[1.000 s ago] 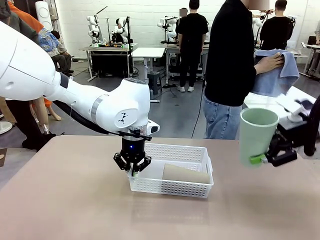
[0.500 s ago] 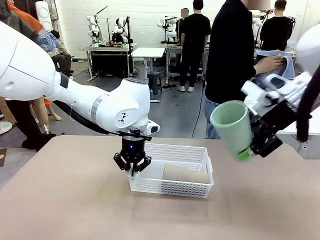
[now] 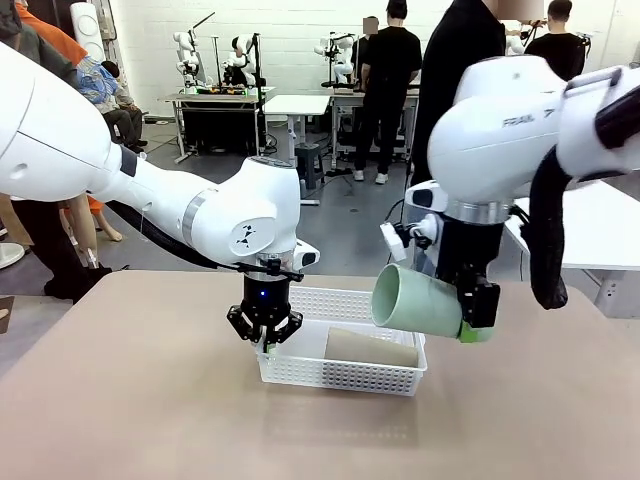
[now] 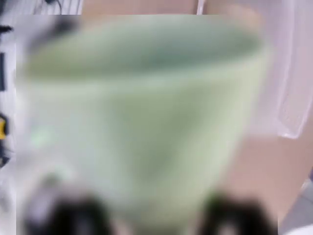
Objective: Clean and organize the cups into the basket.
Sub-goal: Pick up the Reusable plastic cup from the right side of the table and stack it inside the Organizing basket in the center of the table.
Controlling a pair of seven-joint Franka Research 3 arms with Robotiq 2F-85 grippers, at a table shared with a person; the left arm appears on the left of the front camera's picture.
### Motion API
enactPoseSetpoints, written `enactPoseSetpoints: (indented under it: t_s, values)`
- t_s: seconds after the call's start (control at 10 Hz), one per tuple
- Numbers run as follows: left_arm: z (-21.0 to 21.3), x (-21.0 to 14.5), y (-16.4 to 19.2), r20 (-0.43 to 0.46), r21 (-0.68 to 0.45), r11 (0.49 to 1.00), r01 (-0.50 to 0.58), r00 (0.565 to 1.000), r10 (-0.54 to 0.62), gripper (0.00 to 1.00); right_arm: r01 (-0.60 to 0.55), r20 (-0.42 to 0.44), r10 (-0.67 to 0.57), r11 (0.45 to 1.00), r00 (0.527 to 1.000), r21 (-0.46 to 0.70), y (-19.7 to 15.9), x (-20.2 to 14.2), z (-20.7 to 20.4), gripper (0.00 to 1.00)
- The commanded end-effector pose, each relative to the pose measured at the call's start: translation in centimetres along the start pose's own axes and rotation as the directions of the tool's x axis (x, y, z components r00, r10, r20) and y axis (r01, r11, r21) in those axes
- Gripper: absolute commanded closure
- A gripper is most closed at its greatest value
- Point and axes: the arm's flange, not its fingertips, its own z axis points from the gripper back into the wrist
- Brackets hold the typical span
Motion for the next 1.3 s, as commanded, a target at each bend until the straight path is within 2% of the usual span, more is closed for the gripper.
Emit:
enactPoseSetpoints:
  t_s: [0.0, 0.1, 0.3, 0.6, 1.0, 1.2]
  values:
    - [-0.4, -0.1, 0.0, 0.0, 0.011, 1.0, 0.009, 1.0, -0.009, 1.0, 0.02, -0.107, -0.015, 0.999, 0.994, 0.046, -2.3, 1.8, 0.3, 0.21]
    - [-0.4, -0.1, 0.0, 0.0, 0.011, 1.0, 0.009, 1.0, -0.009, 1.0, 0.0, -0.093, 0.001, 1.0, 0.996, 0.019, -3.2, 2.9, -0.3, 0.21]
    - [-0.4, -0.1, 0.0, 0.0, 0.011, 1.0, 0.009, 1.0, -0.009, 1.0, -0.057, 0.034, 0.059, 0.997, 0.998, -0.052, -5.8, 3.8, -2.0, 0.21]
    - [-0.4, -0.1, 0.0, 0.0, 0.011, 1.0, 0.009, 1.0, -0.009, 1.0, -0.067, 0.155, 0.081, 0.994, 0.985, -0.091, -9.0, 4.2, -4.4, 0.21]
    - [-0.4, -0.1, 0.0, 0.0, 0.011, 1.0, 0.009, 1.0, -0.009, 1.0, -0.047, 0.324, 0.07, 0.996, 0.944, -0.079, -11.6, 2.9, -6.9, 0.21]
    - [-0.4, -0.1, 0.0, 0.0, 0.011, 1.0, 0.009, 1.0, -0.009, 1.0, -0.038, 0.34, 0.053, 0.998, 0.939, -0.053, -12.1, 2.4, -8.1, 0.21]
